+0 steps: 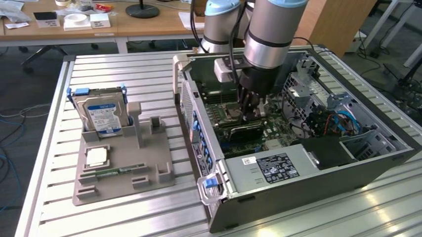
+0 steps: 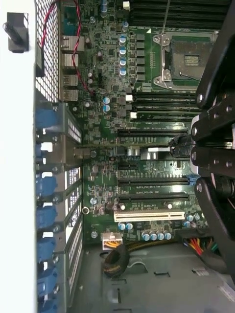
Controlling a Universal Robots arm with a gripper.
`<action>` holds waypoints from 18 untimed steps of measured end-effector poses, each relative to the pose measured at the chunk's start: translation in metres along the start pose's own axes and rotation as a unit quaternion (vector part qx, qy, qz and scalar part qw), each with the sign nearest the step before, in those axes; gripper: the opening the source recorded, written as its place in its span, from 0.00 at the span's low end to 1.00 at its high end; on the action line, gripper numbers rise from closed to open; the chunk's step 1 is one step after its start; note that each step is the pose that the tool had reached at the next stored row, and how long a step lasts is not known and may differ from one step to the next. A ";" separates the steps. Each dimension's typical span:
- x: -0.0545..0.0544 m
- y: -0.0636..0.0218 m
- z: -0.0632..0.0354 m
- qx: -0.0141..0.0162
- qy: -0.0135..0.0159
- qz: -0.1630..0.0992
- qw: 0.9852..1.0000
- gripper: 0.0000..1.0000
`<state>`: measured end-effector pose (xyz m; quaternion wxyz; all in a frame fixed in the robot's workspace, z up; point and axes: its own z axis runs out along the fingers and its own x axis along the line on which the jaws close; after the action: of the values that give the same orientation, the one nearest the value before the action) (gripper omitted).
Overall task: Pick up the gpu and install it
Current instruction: 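Press down on the gpu until it lock into place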
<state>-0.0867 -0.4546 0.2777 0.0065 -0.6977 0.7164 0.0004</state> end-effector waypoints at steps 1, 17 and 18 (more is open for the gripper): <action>-0.001 0.0000 0.0004 0.000 0.000 0.000 1.000 0.11; -0.004 0.0002 0.0107 0.000 0.000 0.000 1.000 0.11; -0.004 0.0004 0.0119 0.000 0.000 0.000 1.000 0.11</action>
<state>-0.0869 -0.4504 0.2658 0.0065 -0.6977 0.7163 0.0004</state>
